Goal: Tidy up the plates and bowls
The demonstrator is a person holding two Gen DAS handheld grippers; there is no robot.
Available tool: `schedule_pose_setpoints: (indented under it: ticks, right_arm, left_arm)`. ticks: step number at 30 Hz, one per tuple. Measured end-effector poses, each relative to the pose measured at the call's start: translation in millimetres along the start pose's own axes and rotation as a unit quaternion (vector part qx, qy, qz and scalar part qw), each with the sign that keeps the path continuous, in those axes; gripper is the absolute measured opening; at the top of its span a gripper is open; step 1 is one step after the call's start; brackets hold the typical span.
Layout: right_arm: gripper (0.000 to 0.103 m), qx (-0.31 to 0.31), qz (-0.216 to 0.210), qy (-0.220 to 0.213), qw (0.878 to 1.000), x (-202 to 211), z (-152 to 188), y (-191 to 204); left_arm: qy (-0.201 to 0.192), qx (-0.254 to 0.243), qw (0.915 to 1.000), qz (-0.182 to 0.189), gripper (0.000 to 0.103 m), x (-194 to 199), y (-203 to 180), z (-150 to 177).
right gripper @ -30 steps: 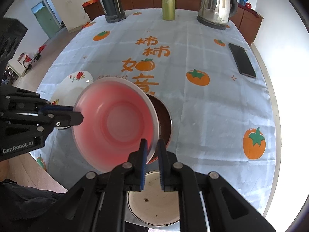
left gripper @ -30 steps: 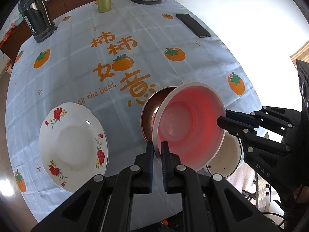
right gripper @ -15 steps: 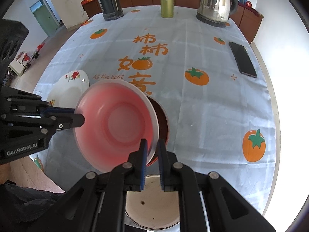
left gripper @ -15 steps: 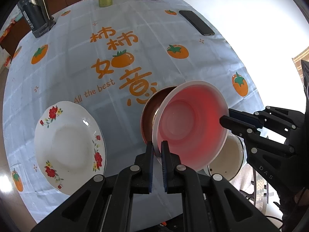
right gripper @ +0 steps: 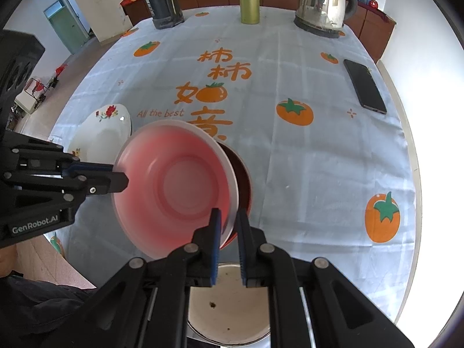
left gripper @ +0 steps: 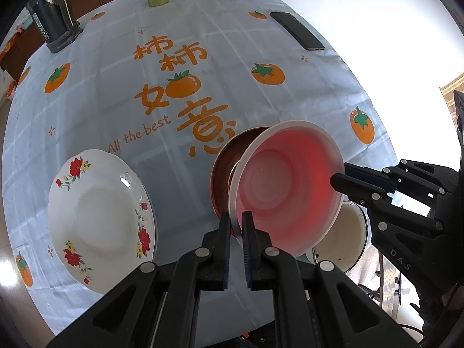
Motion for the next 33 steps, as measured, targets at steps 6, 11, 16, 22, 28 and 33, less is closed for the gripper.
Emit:
schedule_pose_setpoints:
  ticks: [6, 11, 16, 22, 28, 33]
  right_arm:
    - [0.011, 0.004, 0.0, 0.006, 1.0, -7, 2, 1]
    - [0.011, 0.006, 0.0, 0.011, 1.0, -12, -1, 1]
    - [0.011, 0.009, 0.003, 0.018, 1.0, -15, -5, 1]
    - [0.011, 0.012, 0.003, 0.025, 1.0, -23, -7, 2]
    - [0.011, 0.012, 0.005, 0.031, 0.999, -28, -9, 1]
    - [0.011, 0.011, 0.005, 0.037, 0.999, -33, -9, -1]
  left_arm:
    - [0.01, 0.015, 0.9998, 0.008, 0.009, -6, 6, 0]
    - [0.013, 0.022, 0.9996, 0.011, 0.009, -9, 7, 0]
    - [0.019, 0.03, 0.9992, 0.018, 0.009, -12, 9, -1]
    - [0.024, 0.04, 0.9987, 0.022, 0.009, -17, 13, -4]
    - [0.034, 0.05, 0.9977, 0.031, 0.009, -24, 16, -6]
    - [0.039, 0.052, 0.9973, 0.033, 0.009, -27, 17, -7]
Point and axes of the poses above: each gripper's, at about its wrist camera, not at the fingertips, and x roughly against the way its jaws point, y to its left, z to its underside, the point moved 1 cm from there along -x, roughly the way its jaws point, and after that the axes turned 11 degrees about z, right-handed, at the moved point
